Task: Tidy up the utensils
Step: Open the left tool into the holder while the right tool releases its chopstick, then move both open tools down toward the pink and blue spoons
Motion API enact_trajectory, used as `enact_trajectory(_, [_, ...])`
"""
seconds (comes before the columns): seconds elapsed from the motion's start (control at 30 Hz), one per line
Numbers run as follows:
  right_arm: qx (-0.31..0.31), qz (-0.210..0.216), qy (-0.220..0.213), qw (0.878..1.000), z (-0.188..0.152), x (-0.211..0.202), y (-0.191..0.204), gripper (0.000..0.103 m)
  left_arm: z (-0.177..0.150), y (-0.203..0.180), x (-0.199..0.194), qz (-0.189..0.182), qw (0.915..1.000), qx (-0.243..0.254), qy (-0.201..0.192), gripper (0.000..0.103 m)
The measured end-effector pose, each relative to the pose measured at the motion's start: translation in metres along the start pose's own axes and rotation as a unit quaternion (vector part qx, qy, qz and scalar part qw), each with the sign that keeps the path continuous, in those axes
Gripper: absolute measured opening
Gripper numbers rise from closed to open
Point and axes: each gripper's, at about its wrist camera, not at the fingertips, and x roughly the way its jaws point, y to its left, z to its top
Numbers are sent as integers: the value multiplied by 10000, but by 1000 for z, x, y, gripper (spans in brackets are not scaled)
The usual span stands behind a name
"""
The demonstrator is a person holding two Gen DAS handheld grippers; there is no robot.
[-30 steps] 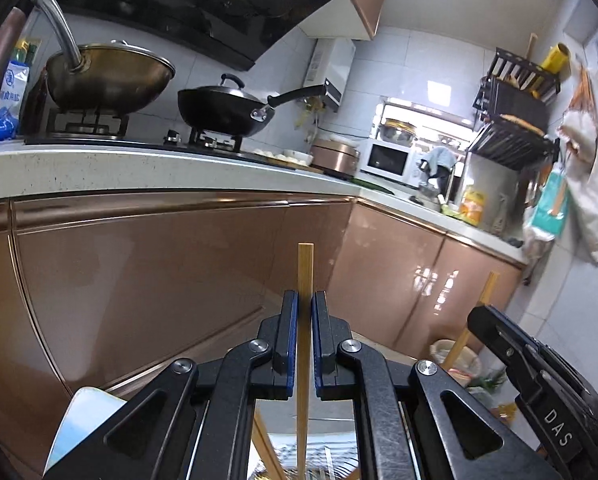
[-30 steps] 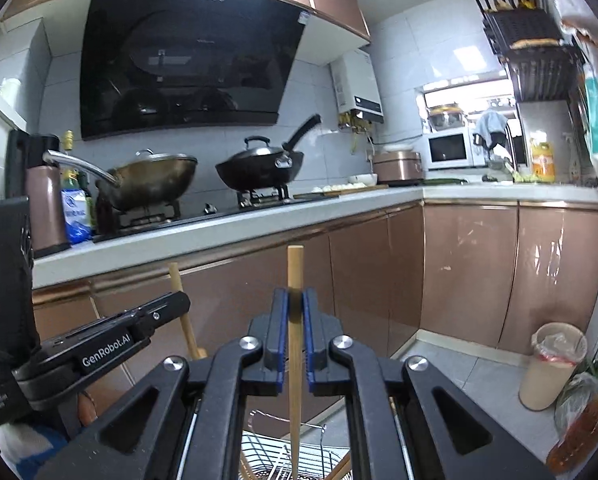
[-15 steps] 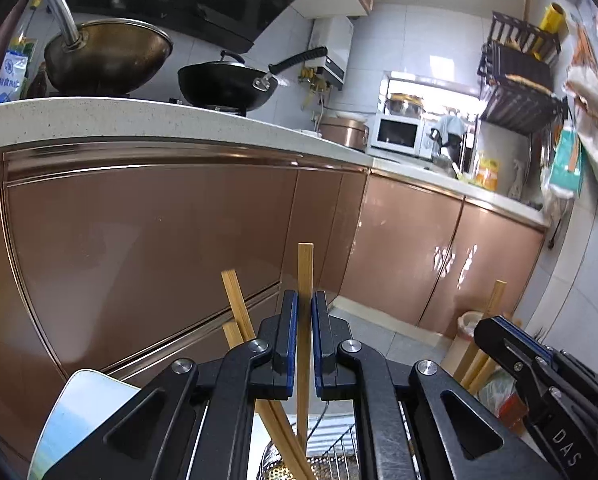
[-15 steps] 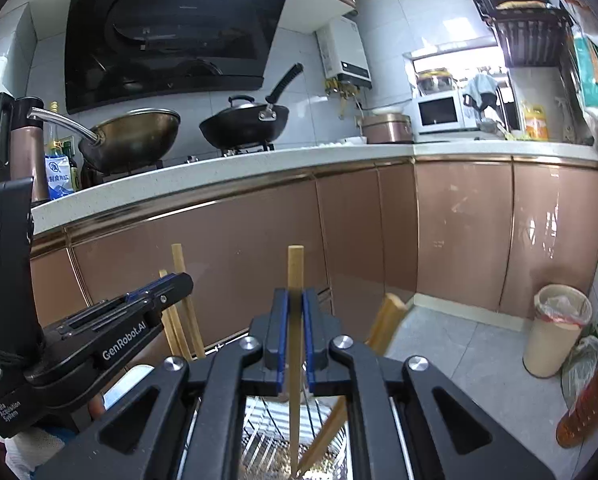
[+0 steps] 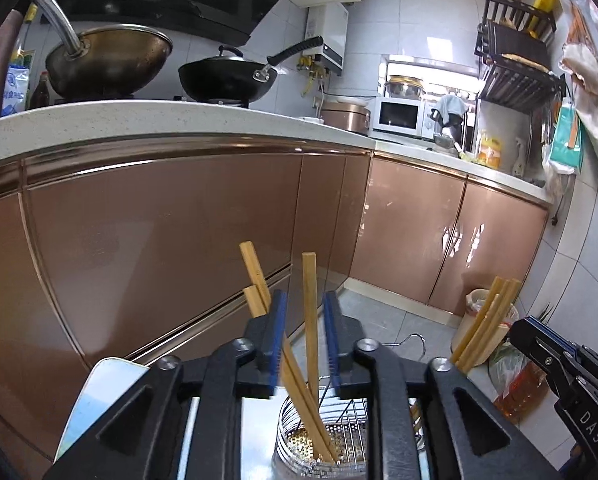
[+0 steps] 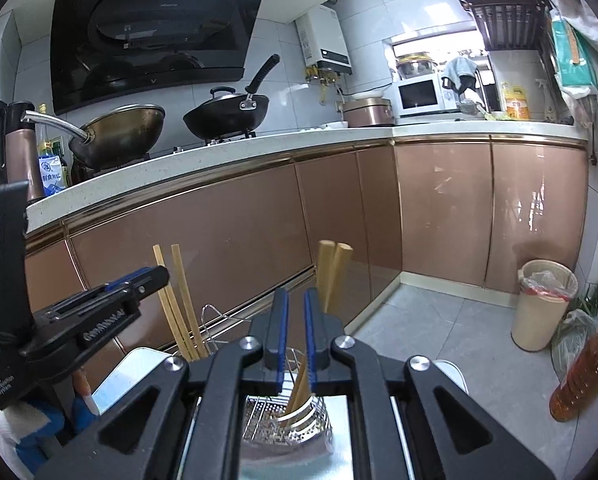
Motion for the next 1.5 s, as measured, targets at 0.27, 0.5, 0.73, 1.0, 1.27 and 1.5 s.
enact_trajectory(0.27, [145,-107,24,9998,0,-40,1,8,4,8,-50,-60,9999,85,-62,36])
enact_trajectory(0.5, [195,-254,69,9995,1,-87,6,8,2,29,-105,32,9997,208,114,41])
enact_trajectory(0.73, [152,-313,181,9992,-1,-128,20,8,-5,58,-153,170,9985,124,501,44])
enact_trajectory(1.0, [-47,-258,242,9994,-1,-172,44,9,-17,82,-200,150,9973,-53,716,51])
enact_trajectory(1.27, [-101,-163,231,9995,-20,-221,62,24,-40,94,-253,315,9964,-159,776,63])
enact_trajectory(1.5, [-93,-90,434,9990,-55,-252,71,30,-71,81,-296,733,9951,121,649,70])
